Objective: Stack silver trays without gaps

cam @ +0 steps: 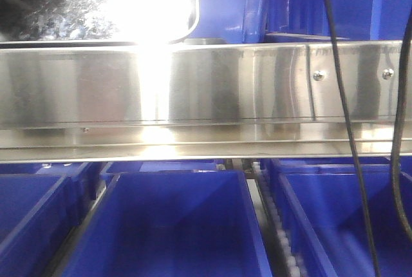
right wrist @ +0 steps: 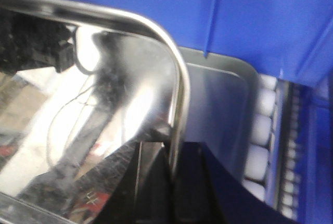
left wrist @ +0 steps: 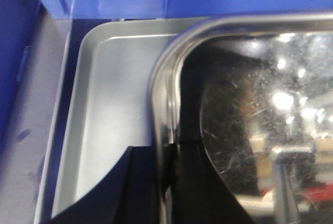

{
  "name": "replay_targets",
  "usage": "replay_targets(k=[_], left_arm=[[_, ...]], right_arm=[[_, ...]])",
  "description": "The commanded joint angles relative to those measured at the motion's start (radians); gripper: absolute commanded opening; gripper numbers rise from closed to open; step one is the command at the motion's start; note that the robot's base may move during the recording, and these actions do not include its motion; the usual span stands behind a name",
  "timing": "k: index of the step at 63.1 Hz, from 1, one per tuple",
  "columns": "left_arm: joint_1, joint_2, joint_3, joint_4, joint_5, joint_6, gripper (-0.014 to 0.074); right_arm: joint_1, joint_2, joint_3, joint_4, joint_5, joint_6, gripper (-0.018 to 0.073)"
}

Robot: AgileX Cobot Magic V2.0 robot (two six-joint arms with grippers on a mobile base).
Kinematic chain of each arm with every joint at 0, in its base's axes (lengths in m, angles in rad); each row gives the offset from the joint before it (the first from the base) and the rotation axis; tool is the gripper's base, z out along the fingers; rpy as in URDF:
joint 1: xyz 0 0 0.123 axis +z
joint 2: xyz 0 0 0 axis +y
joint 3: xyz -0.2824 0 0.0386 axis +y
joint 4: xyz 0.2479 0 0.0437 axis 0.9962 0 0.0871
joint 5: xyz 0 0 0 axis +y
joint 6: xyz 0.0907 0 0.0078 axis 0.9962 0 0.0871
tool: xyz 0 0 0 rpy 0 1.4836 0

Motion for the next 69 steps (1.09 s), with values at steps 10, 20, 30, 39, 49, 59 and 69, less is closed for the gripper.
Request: replay_targets(k=[10,20,30,39,49,59,69], left_arm=[[0.017,-0.001,-0.006,0.06,0.005,0.009,0.0287],[0.017,-0.001,-0.006,0.06,0.003,0.009,0.0321],[0.017,-0.001,-0.006,0.06,-0.004,0.009,0.0319],[0.017,-0.001,-0.006,0.039,-0.022,0.009,0.0256],[0.017,-0.009,-0.006,-0.045,-0.068,0.009,-0.0039],[0.015,-0.055,-0.006,-0.059,-0.15,0.009,0.0006],[0.015,-0.154,-0.004,-0.059,-0.269,0.011,0.0005]], right_arm=[[-0.001,-0.017,-0.002,-0.066,-0.007,-0.021,0.02],[-0.001,-0.017,-0.002,-0.068,0.002,-0.021,0.0321],[-0.001,-0.017,-0.002,-0.068,0.007,-0.021,0.024],[-0.001,-0.017,-0.002,-0.068,0.011,-0.021,0.0127],[-0.001,-0.021,-0.002,-0.068,0.027,-0.021,-0.0098],[-0.001,-0.053,-0.002,-0.072,-0.001,-0.021,-0.0073],[-0.001,-0.126,-0.002,-0.137,-0.078,-0.021,-0.0081]])
